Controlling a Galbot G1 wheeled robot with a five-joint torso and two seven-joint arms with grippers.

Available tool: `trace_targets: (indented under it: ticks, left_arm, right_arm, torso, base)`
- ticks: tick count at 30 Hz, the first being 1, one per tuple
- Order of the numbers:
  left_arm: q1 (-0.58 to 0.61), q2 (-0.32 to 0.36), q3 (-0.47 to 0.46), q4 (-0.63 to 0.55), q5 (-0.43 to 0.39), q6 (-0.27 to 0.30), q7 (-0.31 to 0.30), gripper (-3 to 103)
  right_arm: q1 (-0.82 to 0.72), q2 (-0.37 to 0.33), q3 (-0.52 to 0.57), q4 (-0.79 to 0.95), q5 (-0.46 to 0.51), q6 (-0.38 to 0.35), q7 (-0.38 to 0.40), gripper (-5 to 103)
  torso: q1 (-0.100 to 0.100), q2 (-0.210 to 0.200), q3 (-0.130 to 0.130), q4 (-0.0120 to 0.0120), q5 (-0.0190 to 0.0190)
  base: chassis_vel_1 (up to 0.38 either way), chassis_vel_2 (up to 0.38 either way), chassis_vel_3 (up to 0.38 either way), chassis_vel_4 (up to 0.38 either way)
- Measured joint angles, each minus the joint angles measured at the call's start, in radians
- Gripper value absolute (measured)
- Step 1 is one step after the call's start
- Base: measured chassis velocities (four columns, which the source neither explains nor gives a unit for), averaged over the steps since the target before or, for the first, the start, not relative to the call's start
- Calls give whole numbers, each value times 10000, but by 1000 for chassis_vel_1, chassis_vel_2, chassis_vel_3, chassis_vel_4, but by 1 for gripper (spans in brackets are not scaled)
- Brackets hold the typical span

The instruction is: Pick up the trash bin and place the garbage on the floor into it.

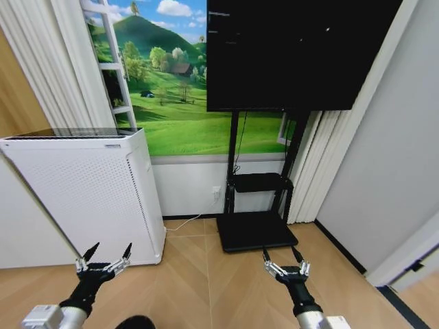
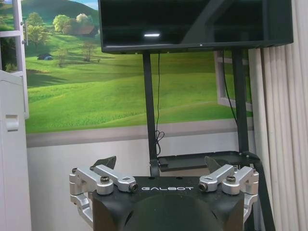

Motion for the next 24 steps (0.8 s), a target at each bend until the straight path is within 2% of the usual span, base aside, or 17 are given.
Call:
trace_targets:
  ticks: [14, 18, 20, 22, 24]
  left_arm:
    - [0, 1, -1, 0, 0, 0, 1, 100]
    - [0, 0, -1, 0, -1, -1, 0, 100]
    - [0, 0, -1, 0, 0, -1, 1, 100]
    - [0, 1, 0, 1, -1, 0, 0, 100]
    - [1, 1, 0, 0, 0, -1, 1, 100]
  right_arm:
    - [0, 0, 0, 0, 1, 0, 0, 100]
    - [-1, -1, 0, 0, 0, 0, 0, 100]
    - [-1, -1, 1, 0, 0, 0, 0, 100]
    - [-2, 0, 1, 0, 0, 0, 0, 100]
    - [-1, -1, 0, 0, 1, 0, 0, 100]
  torso:
    - [-8, -25, -13, 0, 4]
    - [-14, -24, -18, 3, -6]
    - [-12, -32, -16, 1, 7]
    - [-13, -32, -18, 2, -7]
    - [-13, -34, -18, 2, 7]
  base:
    - [304, -302, -306, 302]
    - [363, -367, -367, 369]
    - [369, -373, -369, 364]
    - [345, -364, -355, 356]
    - [360, -369, -342, 343]
